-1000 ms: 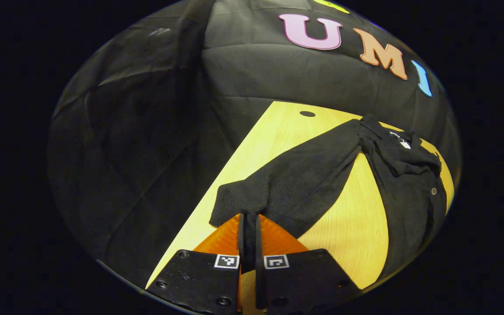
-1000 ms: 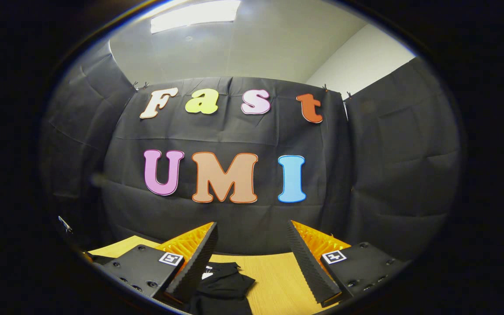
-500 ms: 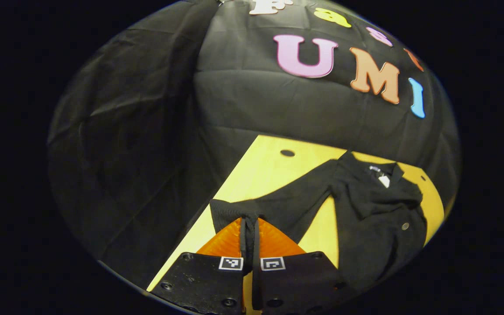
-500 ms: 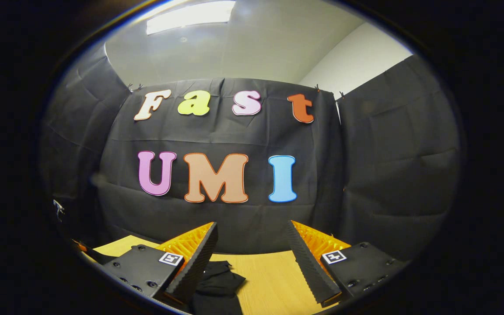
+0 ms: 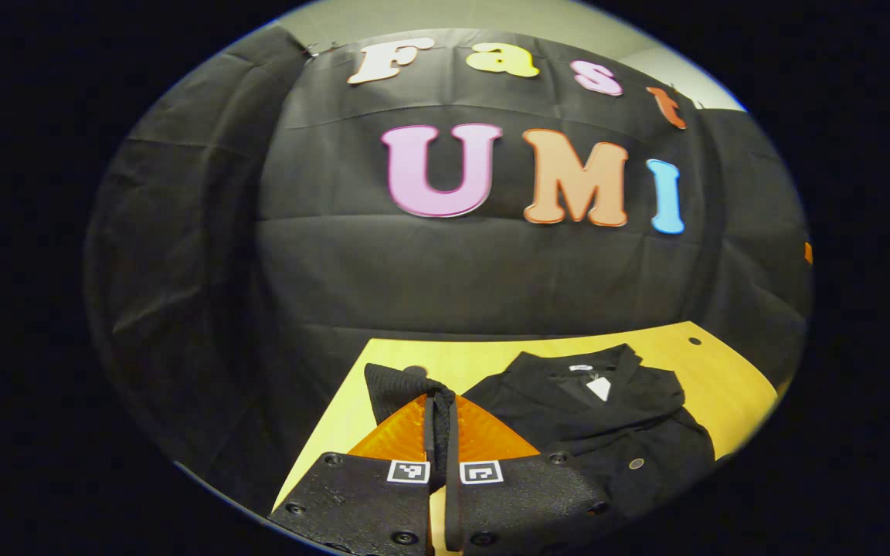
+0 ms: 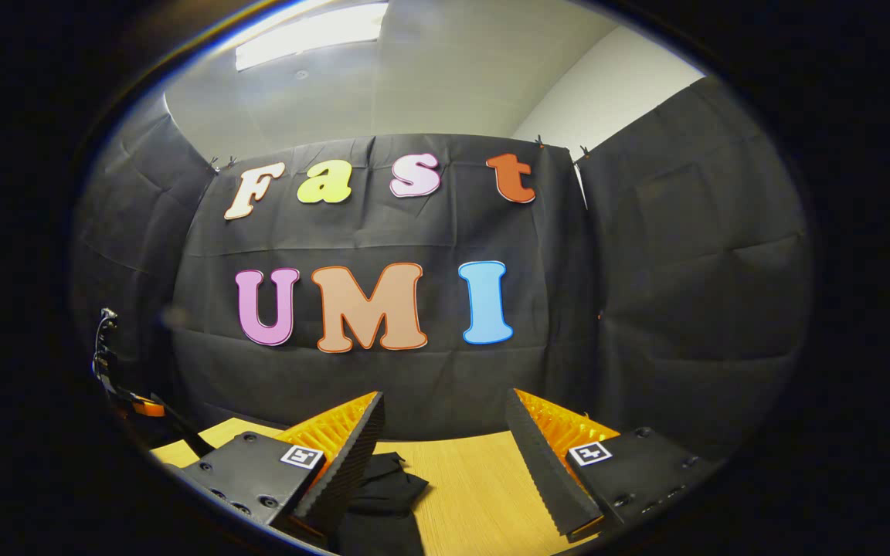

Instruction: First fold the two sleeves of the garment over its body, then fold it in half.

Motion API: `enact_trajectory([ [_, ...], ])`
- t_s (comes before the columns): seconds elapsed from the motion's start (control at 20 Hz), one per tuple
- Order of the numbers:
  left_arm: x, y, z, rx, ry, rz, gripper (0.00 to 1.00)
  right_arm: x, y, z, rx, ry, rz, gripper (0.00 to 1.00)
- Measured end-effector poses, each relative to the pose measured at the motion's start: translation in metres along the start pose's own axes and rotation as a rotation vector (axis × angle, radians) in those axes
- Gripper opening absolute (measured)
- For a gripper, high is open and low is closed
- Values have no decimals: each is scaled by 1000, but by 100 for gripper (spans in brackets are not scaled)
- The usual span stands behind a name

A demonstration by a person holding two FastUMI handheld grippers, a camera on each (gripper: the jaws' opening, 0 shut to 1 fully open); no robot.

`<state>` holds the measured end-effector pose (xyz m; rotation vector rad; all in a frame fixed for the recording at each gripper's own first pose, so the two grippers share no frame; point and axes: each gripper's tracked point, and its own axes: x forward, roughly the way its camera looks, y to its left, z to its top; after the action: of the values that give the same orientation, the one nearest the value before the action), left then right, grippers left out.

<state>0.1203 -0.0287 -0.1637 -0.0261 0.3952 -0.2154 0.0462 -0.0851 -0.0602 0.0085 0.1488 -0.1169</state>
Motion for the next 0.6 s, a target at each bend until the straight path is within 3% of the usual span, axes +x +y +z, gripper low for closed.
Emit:
enact_trajectory([
  [0.35,53,-104,7,71,34,-194,0,3,-24,-5,6,18,4,98],
  [0.6,80,-168,-10,74,76,-285,0,12,-24,-8,28,40,30,98],
])
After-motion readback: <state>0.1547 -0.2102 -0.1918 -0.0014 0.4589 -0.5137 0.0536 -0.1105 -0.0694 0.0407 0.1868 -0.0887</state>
